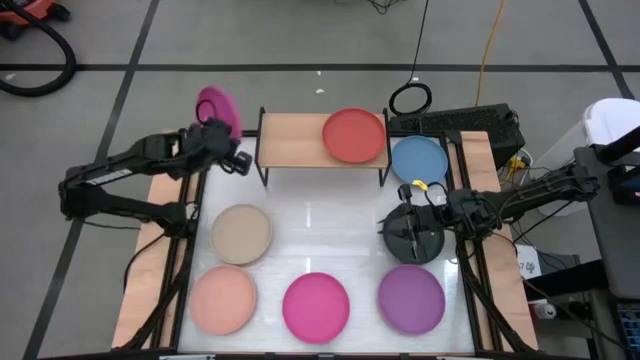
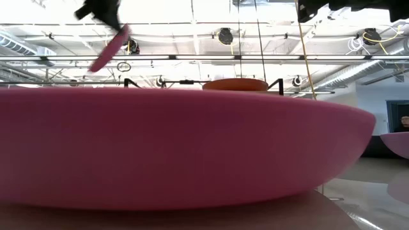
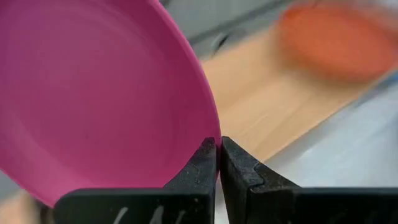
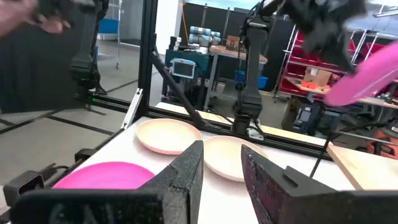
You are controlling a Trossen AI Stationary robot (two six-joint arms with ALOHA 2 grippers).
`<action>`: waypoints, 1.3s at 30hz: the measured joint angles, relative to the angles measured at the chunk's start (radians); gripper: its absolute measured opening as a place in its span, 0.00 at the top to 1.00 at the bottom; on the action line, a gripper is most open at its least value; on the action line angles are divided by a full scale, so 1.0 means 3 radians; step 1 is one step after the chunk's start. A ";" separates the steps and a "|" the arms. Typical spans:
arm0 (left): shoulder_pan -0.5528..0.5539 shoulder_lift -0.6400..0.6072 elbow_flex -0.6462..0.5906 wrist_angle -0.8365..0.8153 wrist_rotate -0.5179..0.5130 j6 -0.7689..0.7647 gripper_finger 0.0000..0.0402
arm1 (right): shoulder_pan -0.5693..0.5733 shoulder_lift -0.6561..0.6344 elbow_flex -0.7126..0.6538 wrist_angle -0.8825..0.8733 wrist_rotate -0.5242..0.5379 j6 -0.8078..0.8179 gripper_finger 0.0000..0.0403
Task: Place and stack plates onto a shelf
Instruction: Stack the top pink plate on the orange plate
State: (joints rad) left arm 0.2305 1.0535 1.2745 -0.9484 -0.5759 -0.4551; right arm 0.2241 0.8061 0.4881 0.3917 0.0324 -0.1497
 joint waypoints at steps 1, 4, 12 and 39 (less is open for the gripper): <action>-0.0083 0.0059 0.0088 0.0220 0.0012 0.0148 0.98 | 0.0000 -0.0001 0.0000 0.0003 0.0000 -0.0023 0.77; -0.0273 0.0313 0.0318 0.0708 0.0075 0.0553 0.98 | 0.0001 -0.0016 0.0000 0.0030 0.0003 -0.0128 0.77; -0.0424 0.1321 0.0908 0.1232 0.0535 0.1401 0.98 | 0.0001 -0.0418 0.0000 -0.0121 0.0003 -0.0192 0.77; -0.0190 0.2850 0.1877 0.0877 0.0905 0.2755 0.92 | 0.0001 -0.1369 0.0000 -0.0998 0.0162 -0.0003 0.77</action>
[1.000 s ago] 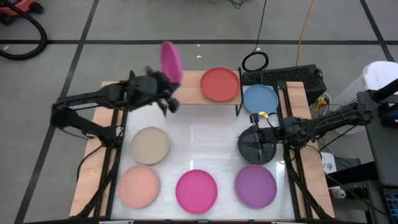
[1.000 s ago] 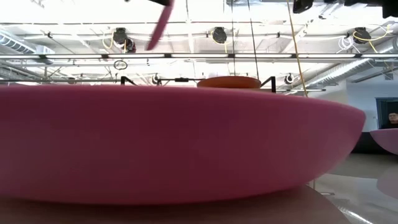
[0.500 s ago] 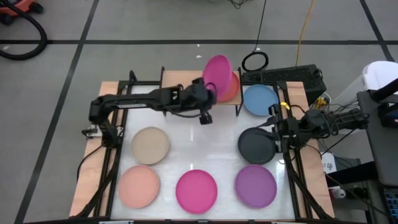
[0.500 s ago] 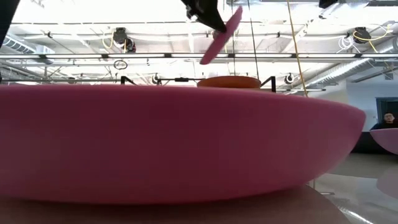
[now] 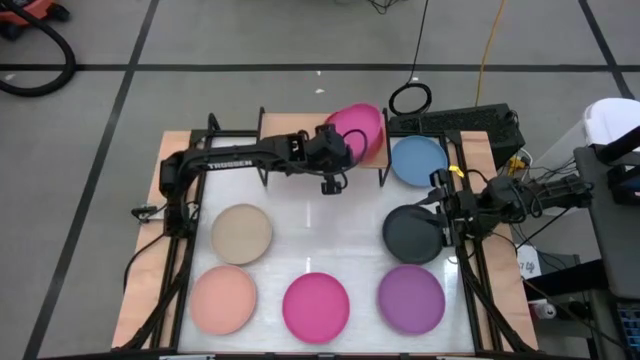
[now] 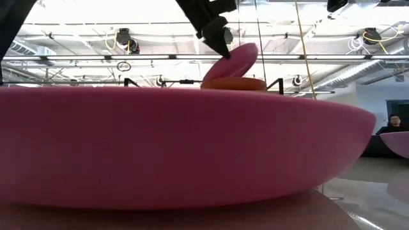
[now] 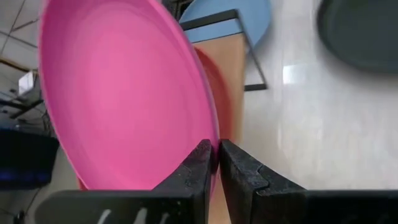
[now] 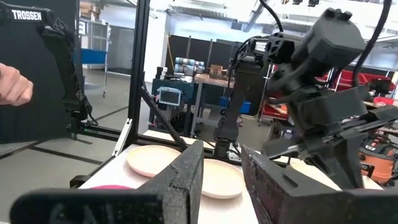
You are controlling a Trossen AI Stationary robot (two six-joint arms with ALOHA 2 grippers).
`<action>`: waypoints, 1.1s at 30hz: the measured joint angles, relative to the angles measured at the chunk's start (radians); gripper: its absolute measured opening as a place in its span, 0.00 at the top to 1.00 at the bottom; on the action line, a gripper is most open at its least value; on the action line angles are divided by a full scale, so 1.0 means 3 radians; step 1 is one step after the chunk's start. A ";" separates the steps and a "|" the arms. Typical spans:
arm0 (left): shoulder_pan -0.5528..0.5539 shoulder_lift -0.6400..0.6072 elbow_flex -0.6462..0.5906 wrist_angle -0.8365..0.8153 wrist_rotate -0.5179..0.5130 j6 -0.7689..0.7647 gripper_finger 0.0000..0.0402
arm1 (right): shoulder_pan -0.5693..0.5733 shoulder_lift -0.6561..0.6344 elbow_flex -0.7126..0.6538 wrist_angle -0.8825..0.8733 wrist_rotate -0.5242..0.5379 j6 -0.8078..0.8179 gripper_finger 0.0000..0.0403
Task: Place and stack plates onto a shelf
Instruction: Stack the top pink plate on the orange plate, then stack the blue plate on the pink plate
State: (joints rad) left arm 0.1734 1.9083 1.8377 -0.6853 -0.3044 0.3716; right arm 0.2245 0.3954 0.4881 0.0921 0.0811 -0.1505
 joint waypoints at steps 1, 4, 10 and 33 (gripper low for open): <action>0.0004 0.0000 0.0001 0.0000 -0.0010 -0.0013 0.91 | 0.0000 0.0000 0.0000 0.0004 0.0000 0.0000 0.77; 0.0011 0.0000 0.0002 0.0001 -0.0038 -0.0020 0.91 | 0.0000 0.0001 0.0000 0.0013 0.0001 0.0000 0.77; 0.0017 0.0000 0.0002 0.0024 -0.0067 -0.0052 0.86 | 0.0000 0.0033 0.0000 0.0016 0.0003 0.0000 0.77; -0.0532 -0.0918 -0.0253 0.0254 -0.0647 -0.1127 0.58 | 0.0000 0.0106 0.0000 -0.0389 0.0246 0.0126 0.77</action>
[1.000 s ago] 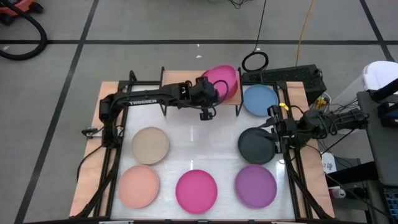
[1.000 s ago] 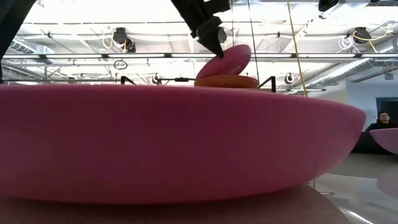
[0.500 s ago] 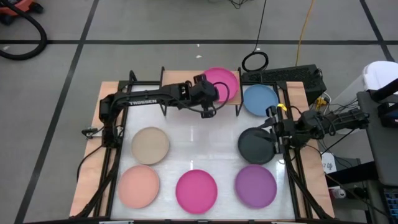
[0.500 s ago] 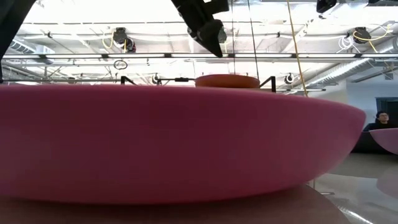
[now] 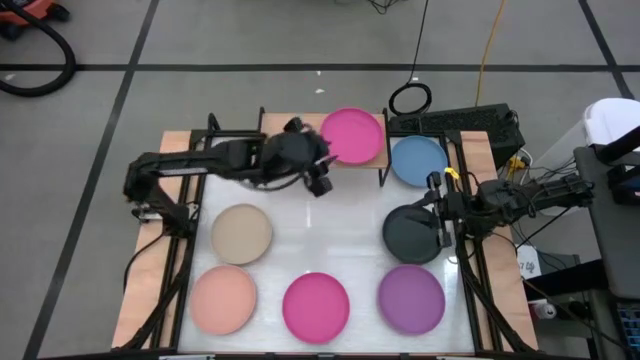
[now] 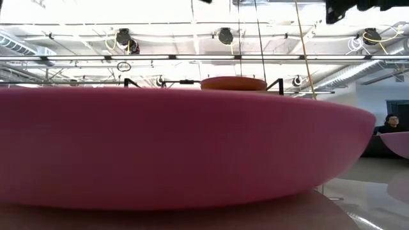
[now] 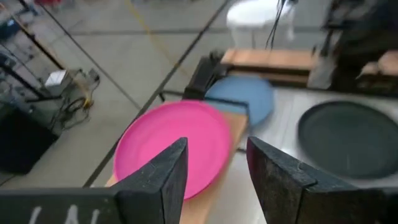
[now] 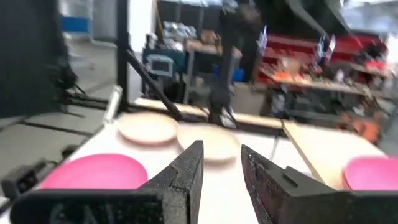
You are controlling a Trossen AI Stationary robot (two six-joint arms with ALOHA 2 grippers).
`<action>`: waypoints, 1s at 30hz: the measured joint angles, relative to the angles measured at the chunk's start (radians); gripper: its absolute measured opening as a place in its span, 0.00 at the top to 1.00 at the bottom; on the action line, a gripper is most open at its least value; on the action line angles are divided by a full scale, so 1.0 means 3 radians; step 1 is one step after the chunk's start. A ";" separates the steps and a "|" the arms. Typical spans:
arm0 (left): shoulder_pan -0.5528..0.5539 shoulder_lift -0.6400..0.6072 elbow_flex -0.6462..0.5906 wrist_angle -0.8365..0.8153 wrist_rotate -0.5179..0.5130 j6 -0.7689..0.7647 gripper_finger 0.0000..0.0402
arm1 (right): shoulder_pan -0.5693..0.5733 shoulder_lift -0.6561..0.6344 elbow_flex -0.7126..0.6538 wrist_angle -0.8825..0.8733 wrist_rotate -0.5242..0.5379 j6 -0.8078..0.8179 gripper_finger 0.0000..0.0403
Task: Place and stack plates onto a shelf
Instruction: Stack the blue plate on the pink plate
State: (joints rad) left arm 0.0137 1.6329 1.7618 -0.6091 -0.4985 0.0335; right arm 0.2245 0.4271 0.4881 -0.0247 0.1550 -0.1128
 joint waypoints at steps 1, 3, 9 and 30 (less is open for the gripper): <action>-0.0081 -0.0066 -0.0093 0.0115 -0.0034 -0.0007 0.58 | 0.0000 0.0000 0.0000 -0.0048 0.0085 0.0032 0.77; -0.0251 -0.0220 -0.0333 0.0379 -0.0124 -0.0006 0.58 | 0.0000 0.0025 0.0000 -0.0102 0.0212 0.0118 0.77; -0.0693 -0.0630 -0.1391 0.1368 -0.0453 -0.0022 0.58 | 0.0000 0.0227 0.0000 -0.0135 0.0286 0.0174 0.77; -0.0877 -0.0887 -0.3486 0.3186 -0.0684 -0.1085 0.58 | -0.0008 0.0728 0.0000 0.0095 0.0542 0.0134 0.77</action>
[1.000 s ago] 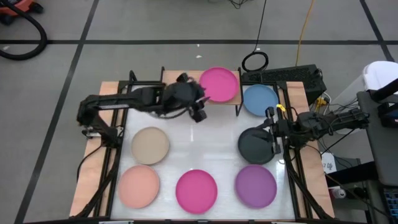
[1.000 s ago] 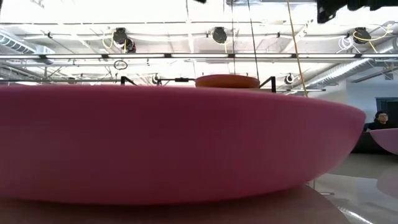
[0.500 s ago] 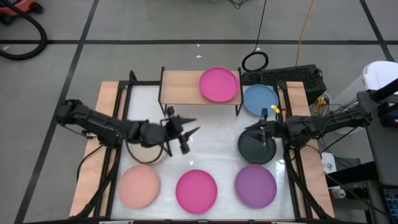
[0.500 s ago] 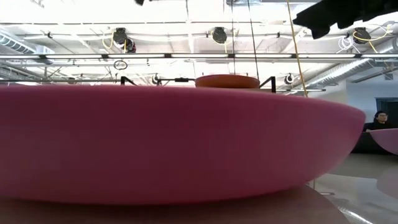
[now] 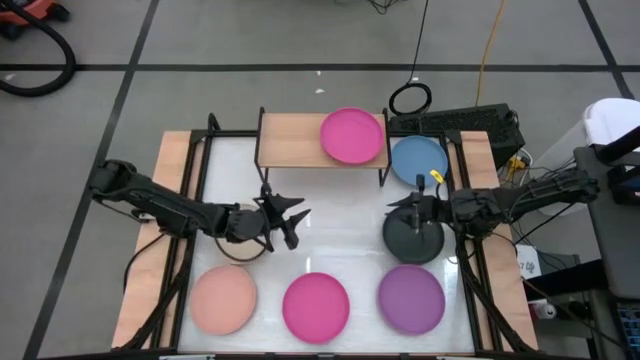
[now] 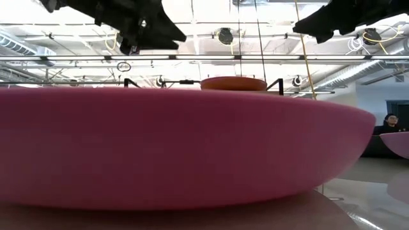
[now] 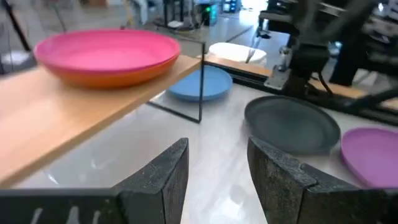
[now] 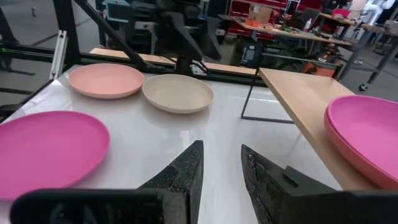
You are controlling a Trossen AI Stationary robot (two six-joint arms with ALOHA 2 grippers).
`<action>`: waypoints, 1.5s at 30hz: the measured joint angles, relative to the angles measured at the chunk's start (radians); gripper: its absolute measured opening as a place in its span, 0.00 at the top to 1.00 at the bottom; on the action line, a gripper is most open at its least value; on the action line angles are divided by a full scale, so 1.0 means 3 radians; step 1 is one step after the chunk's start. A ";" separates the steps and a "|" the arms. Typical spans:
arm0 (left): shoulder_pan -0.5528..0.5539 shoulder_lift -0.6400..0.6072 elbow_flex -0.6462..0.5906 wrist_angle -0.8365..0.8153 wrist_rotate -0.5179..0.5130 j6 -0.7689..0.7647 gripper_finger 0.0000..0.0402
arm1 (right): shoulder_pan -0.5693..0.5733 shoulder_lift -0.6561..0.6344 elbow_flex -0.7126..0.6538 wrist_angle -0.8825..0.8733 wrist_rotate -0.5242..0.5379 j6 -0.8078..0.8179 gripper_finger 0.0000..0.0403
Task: Place and stack plates onto a shelf
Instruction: Stack the blue plate on the pink plate
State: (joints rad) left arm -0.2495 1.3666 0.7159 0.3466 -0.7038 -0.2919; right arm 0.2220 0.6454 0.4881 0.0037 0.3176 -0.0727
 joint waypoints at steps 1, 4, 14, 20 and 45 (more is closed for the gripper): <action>0.0021 0.0004 -0.0003 -0.0002 0.0000 -0.0108 0.58 | 0.0000 0.0012 0.0000 0.0006 0.0000 0.0000 0.77; 0.0067 0.0006 -0.0007 0.0012 -0.0004 -0.0326 0.58 | -0.0001 0.0043 0.0000 -0.0009 0.0066 0.0001 0.77; 0.0095 0.0008 -0.0007 -0.0363 -0.0031 -0.0259 0.58 | -0.0045 0.0146 0.0115 -0.0638 0.0961 0.0109 0.77; 0.0149 0.0008 -0.0007 -0.0337 -0.0034 -0.0290 0.58 | -0.0225 0.0339 0.0397 -0.1443 0.0845 0.0659 0.77; -0.0784 -0.0448 0.0000 -0.0485 -0.0862 0.0792 0.58 | -0.0922 0.1296 0.0397 -0.2240 0.0693 0.1055 0.77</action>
State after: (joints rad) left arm -0.4847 1.2324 0.7158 0.2011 -0.9625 -0.0542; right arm -0.0547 1.0344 0.6073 -0.6684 0.5254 0.2437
